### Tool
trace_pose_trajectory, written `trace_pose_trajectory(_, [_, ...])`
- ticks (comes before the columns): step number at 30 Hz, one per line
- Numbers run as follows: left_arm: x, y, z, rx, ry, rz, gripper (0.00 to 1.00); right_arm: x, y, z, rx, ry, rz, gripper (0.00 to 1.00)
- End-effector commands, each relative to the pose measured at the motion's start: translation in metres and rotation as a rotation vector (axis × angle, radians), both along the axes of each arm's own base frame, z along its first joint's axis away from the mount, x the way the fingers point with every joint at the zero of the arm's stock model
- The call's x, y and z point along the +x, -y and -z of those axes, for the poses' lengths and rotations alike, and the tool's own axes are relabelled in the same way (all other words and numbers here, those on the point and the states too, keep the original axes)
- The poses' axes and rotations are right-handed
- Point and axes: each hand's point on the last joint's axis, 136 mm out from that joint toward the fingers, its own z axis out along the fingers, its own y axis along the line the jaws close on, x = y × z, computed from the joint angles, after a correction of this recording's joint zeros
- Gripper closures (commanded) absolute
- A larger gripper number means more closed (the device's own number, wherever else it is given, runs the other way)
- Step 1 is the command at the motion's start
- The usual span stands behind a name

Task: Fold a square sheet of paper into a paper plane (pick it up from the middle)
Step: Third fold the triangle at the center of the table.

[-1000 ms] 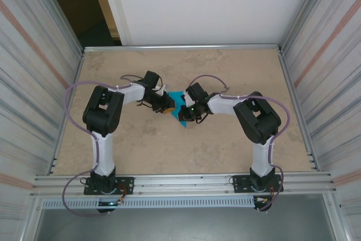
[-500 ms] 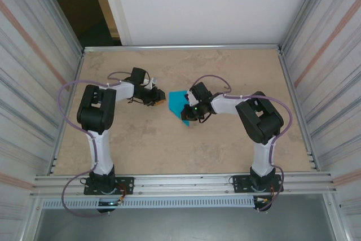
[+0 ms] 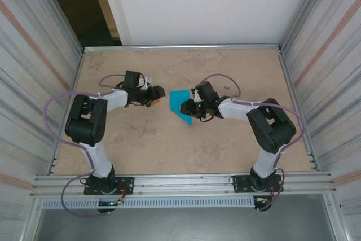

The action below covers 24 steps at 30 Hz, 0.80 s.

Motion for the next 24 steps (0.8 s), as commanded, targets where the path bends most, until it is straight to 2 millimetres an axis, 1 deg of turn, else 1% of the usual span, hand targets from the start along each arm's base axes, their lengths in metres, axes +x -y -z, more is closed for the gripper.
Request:
trace_pose_trajectory(1, [-0.011, 0.009, -0.01, -0.059, 0.006, -0.008, 0.4, 0.009, 0.007, -0.01, 0.032, -0.002, 0.094, 0.62])
trace_pose_trajectory(5, [-0.028, 0.02, -0.007, -0.083, -0.025, 0.009, 0.39, 0.011, 0.008, -0.009, 0.033, -0.003, 0.103, 0.62])
trace_pose_trajectory(11, [-0.042, 0.038, -0.004, -0.093, -0.056, 0.037, 0.43, 0.013, 0.018, 0.009, 0.03, -0.052, 0.099, 0.63])
trace_pose_trajectory(15, [-0.044, 0.047, 0.0, -0.109, -0.084, 0.029, 0.49, 0.014, 0.022, 0.019, 0.031, -0.085, 0.07, 0.65])
trace_pose_trajectory(19, [-0.045, 0.054, 0.004, -0.106, -0.105, 0.027, 0.51, 0.01, 0.021, 0.029, 0.028, -0.108, 0.036, 0.67])
trace_pose_trajectory(24, [-0.045, 0.057, 0.012, -0.07, -0.136, 0.025, 0.52, 0.01, 0.023, 0.037, 0.033, -0.121, 0.032, 0.69])
